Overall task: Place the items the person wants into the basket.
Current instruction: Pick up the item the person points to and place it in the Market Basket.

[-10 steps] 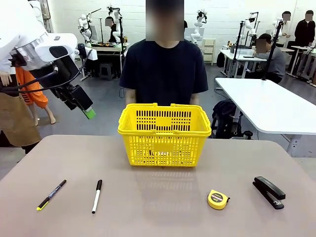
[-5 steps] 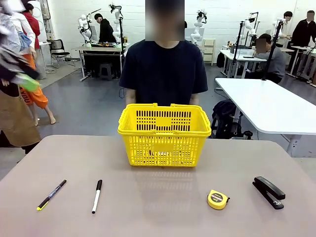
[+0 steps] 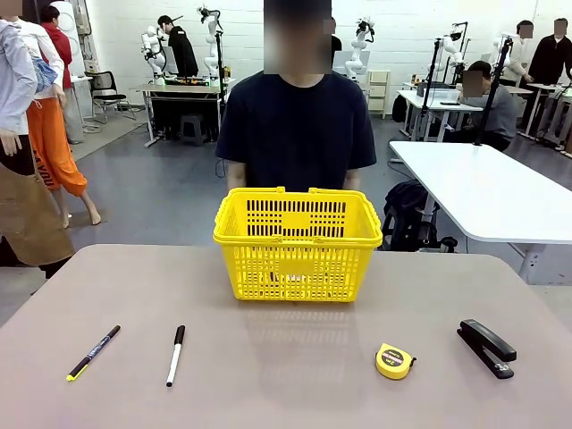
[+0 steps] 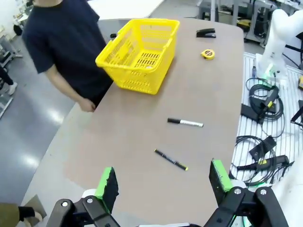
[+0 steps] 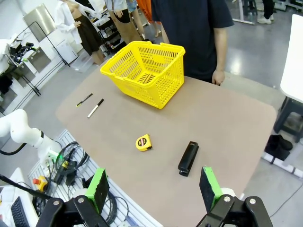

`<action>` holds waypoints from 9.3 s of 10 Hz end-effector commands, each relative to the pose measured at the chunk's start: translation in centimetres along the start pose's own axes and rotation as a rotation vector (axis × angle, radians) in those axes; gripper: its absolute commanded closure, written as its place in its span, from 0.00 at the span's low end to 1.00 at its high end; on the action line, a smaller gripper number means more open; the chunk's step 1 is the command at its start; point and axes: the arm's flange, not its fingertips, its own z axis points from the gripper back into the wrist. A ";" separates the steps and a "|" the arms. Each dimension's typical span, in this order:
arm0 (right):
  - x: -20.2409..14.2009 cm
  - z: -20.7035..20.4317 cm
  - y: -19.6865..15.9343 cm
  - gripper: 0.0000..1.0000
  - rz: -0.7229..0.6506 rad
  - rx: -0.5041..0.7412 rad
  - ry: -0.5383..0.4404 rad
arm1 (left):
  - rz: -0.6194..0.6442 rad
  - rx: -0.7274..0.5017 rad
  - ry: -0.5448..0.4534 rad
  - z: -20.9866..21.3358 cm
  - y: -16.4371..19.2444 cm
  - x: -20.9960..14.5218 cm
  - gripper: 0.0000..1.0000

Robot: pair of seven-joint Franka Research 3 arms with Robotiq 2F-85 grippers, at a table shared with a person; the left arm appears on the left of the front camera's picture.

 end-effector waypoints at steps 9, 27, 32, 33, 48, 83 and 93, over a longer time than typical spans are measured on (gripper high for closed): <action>0.1 0.0 0.1 0.00 0.013 0.018 -0.016 | 0.025 -0.054 -0.106 0.2 0.6 -6.5 0.00; 0.1 0.0 0.1 0.00 0.013 0.018 -0.016 | 0.553 -0.025 0.688 -25.7 -2.8 9.1 0.00; 0.1 0.0 0.1 0.00 0.013 0.018 -0.016 | 0.724 0.362 0.732 -38.2 -6.1 9.5 0.00; 0.1 0.0 0.1 0.00 0.013 0.018 -0.016 | 0.721 0.399 0.756 -39.0 -6.2 9.2 0.00; 0.1 0.0 0.1 0.00 0.013 0.018 -0.016 | 1.030 0.626 0.760 -49.3 -14.1 1.2 0.00; 0.1 0.0 0.1 0.00 0.013 0.018 -0.016 | 0.857 0.438 0.665 -31.2 -15.5 19.1 1.00; 0.1 0.0 0.1 0.00 0.013 0.018 -0.016 | 0.149 0.064 0.932 -46.5 3.0 32.0 0.88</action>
